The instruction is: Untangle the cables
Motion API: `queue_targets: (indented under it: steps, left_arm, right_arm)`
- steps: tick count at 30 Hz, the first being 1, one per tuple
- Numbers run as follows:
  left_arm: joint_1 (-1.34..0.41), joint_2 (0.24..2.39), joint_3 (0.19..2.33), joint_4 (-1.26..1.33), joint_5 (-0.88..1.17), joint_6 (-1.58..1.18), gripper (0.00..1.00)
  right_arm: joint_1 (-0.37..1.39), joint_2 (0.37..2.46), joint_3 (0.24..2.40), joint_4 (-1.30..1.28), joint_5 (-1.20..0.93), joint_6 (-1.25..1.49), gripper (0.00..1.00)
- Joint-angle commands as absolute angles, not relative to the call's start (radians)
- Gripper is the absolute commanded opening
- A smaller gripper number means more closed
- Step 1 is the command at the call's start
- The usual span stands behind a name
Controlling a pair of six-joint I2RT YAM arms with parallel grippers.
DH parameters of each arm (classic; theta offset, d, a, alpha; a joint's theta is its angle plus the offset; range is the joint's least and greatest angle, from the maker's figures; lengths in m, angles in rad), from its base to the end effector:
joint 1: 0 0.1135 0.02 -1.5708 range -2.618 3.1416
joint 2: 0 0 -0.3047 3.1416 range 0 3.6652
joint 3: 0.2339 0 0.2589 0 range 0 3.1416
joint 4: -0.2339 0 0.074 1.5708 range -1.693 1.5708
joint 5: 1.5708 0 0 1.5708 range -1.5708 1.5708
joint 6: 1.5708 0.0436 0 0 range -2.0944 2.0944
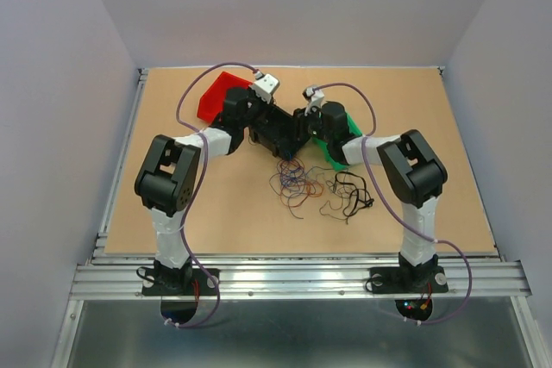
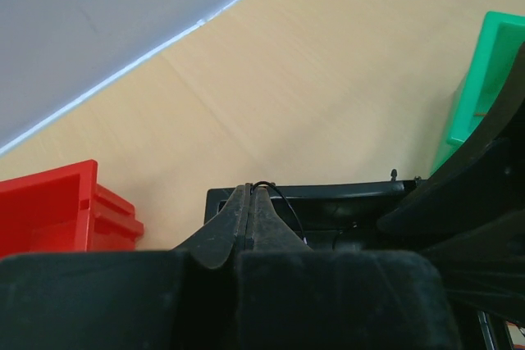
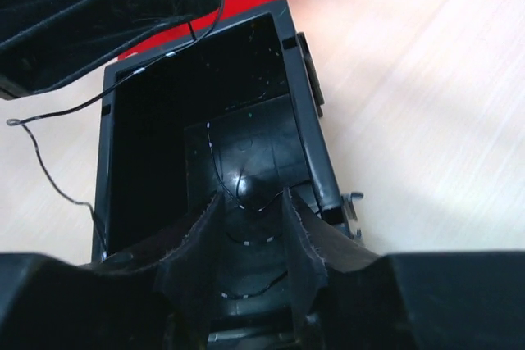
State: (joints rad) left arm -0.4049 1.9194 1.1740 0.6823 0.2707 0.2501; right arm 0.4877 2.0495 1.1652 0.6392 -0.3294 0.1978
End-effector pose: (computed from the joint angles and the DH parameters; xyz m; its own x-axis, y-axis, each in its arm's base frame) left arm 0.4234 -0.1941 0.2658 0.0985 0.2172 -0.9711 0.6198 0.7501 0.2307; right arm 0.4158 0.2365 0.1992 -0.3518 0.0239 -0.9358 -0.6644 0.6978 0.2676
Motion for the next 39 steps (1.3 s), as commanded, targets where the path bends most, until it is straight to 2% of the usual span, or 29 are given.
queue_targets:
  steps: [1, 5, 10, 27, 39]
  left_arm:
    - [-0.41, 1.878, 1.152, 0.788, 0.311, 0.25, 0.0]
    - [-0.41, 1.865, 1.147, 0.784, 0.325, 0.244, 0.0]
    - [-0.41, 1.856, 1.15, 0.773, 0.325, 0.235, 0.0]
    - [-0.411, 1.807, 1.149, 0.73, 0.356, 0.156, 0.0]
    - [-0.411, 1.819, 1.16, 0.718, 0.354, 0.15, 0.0]
  right_arm:
    - [0.494, 1.968, 1.121, 0.782, -0.371, 0.215, 0.45]
    - [0.494, 1.953, 1.094, 0.864, -0.422, 0.261, 0.48]
    - [0.494, 1.927, 1.052, 0.96, -0.503, 0.317, 0.62]
    - [0.497, 2.095, 1.206, 1.069, -0.497, 0.589, 0.59]
    - [0.497, 2.129, 1.207, 1.193, -0.528, 0.663, 0.58]
